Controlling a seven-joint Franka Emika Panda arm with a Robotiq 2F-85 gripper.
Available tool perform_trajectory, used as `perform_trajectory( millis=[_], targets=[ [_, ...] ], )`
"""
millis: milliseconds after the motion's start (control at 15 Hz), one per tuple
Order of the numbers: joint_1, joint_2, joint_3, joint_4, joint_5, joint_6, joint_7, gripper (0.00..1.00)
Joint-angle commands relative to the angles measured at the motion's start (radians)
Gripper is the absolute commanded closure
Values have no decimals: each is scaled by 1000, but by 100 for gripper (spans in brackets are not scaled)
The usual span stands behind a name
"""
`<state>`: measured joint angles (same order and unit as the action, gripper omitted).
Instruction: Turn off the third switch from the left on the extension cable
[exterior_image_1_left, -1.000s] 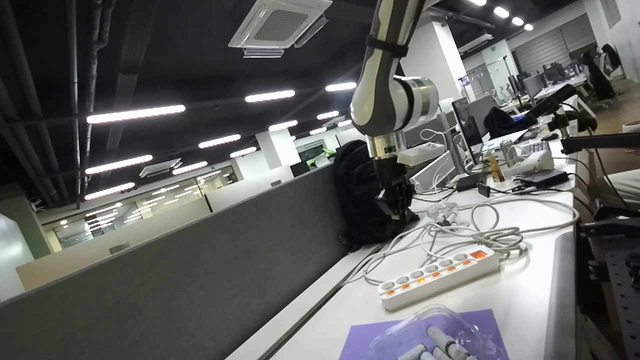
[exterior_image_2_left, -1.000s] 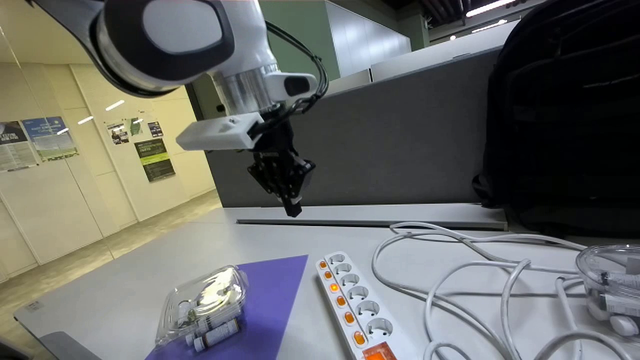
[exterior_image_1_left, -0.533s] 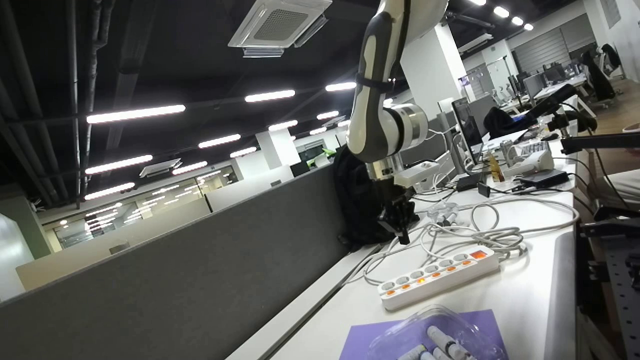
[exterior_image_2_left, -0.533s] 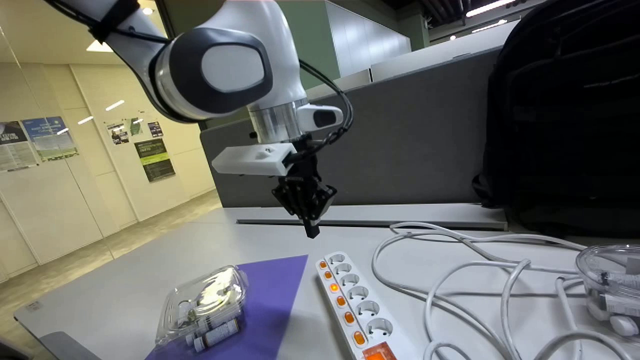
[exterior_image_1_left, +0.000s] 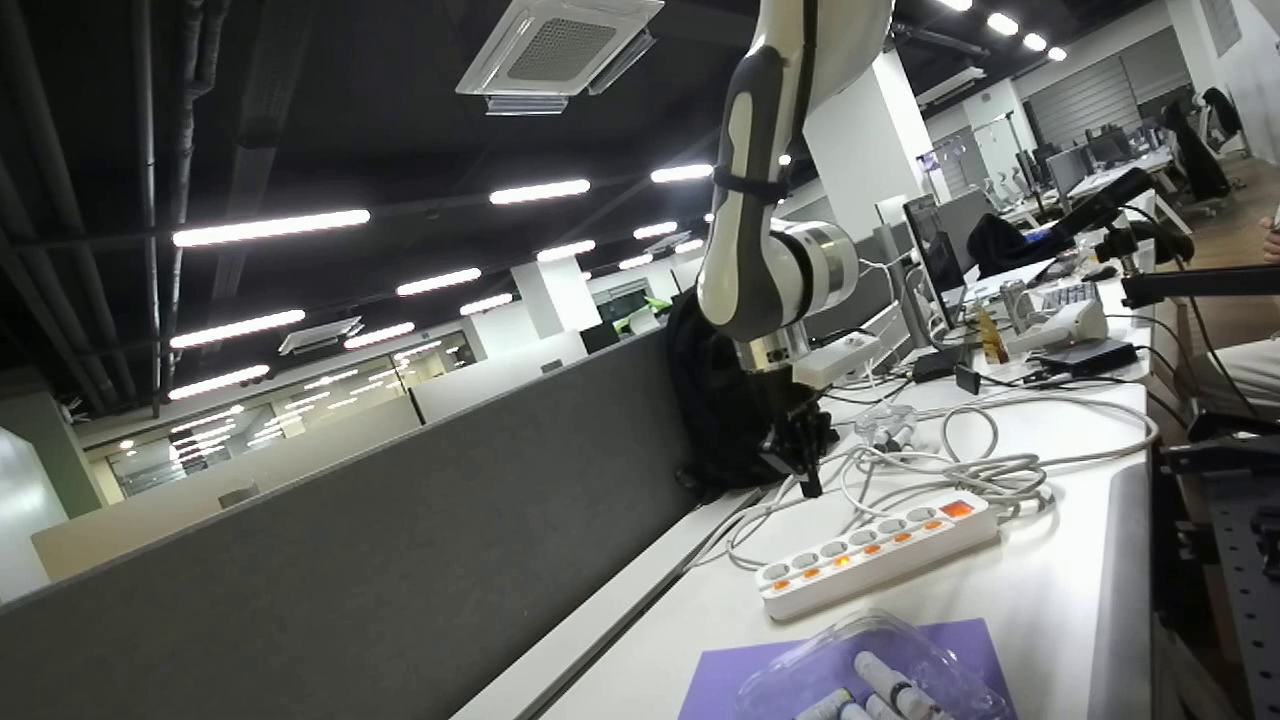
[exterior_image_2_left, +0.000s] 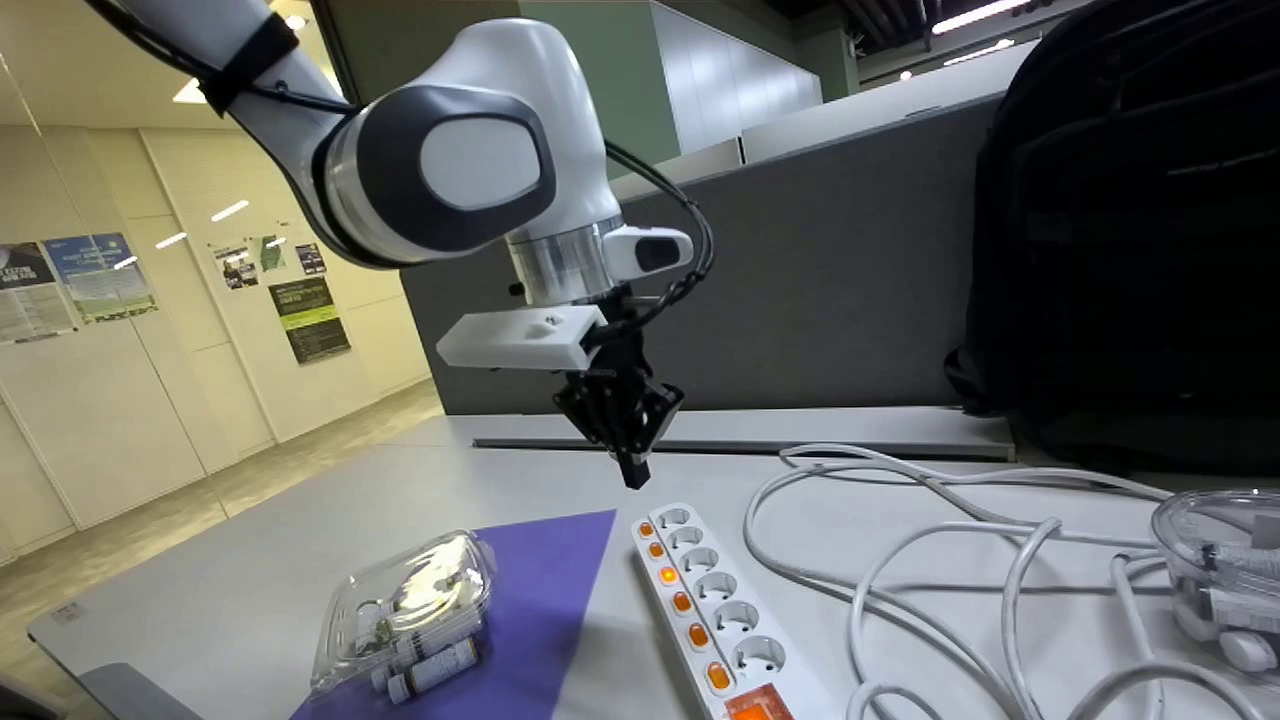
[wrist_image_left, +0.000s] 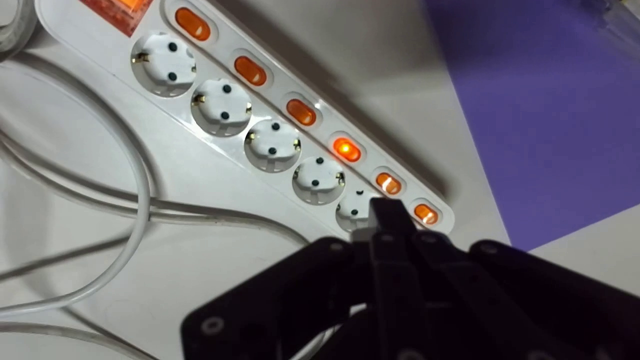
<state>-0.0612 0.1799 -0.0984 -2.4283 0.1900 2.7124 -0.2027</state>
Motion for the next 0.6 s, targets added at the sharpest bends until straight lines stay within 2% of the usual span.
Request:
perform_trajectory(
  millis=[0, 267, 533],
  targets=[
    [-15, 10, 17, -55, -49, 112, 21, 100],
    [-19, 43, 20, -87, -71, 210, 39, 100],
    [-38, 79, 36, -83, -64, 233, 46, 100]
  ],
)
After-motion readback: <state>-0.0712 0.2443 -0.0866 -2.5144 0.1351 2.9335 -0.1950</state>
